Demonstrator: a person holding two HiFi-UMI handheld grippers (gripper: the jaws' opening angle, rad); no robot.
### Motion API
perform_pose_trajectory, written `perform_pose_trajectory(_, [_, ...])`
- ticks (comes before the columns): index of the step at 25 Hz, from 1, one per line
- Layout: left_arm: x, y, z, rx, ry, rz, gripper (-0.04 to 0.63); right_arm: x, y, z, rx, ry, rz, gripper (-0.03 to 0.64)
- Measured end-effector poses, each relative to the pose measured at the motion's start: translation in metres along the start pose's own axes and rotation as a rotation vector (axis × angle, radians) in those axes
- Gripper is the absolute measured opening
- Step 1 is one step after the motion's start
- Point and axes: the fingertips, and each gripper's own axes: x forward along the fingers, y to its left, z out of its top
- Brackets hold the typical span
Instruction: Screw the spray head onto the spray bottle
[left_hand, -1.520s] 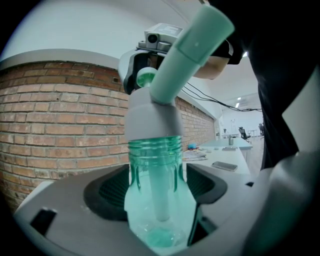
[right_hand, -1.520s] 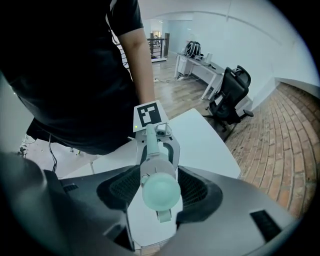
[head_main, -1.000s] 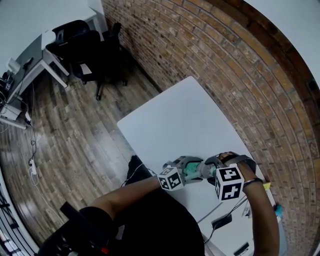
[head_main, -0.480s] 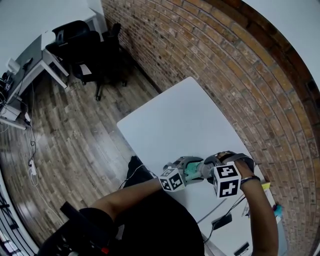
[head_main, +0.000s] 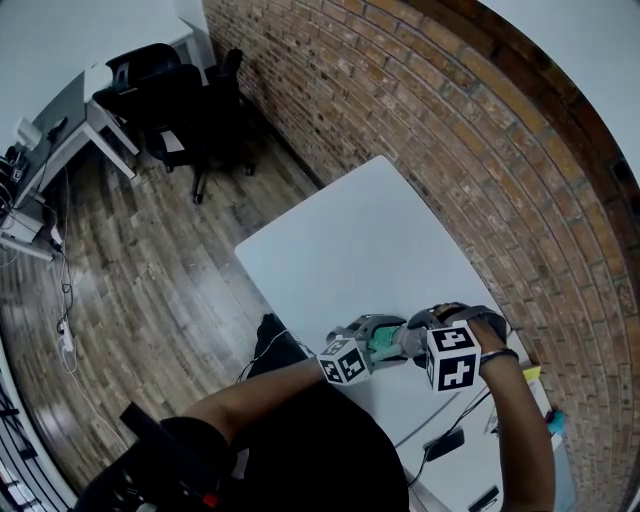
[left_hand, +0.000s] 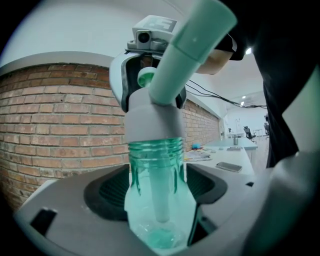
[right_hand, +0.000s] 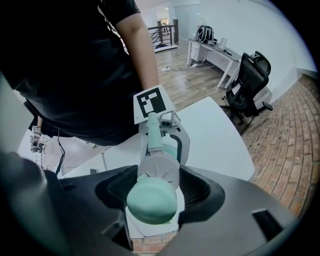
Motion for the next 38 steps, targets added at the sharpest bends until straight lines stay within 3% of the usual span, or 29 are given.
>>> perform_pose_trajectory(17, [0.0003, -0.0029, -0.0009, -0.001, -0.007, -0.028, 0.351, 0.0004, 0.0006, 0.0, 0.072, -0.029, -0.002, 0.252])
perform_pose_trajectory(38, [0.0006, -0.0021, -0.0005, 0.003, -0.016, -0.02, 0.351, -0.0018, -0.0074, -0.0011, 0.364, -0.141, 0.005, 0.256])
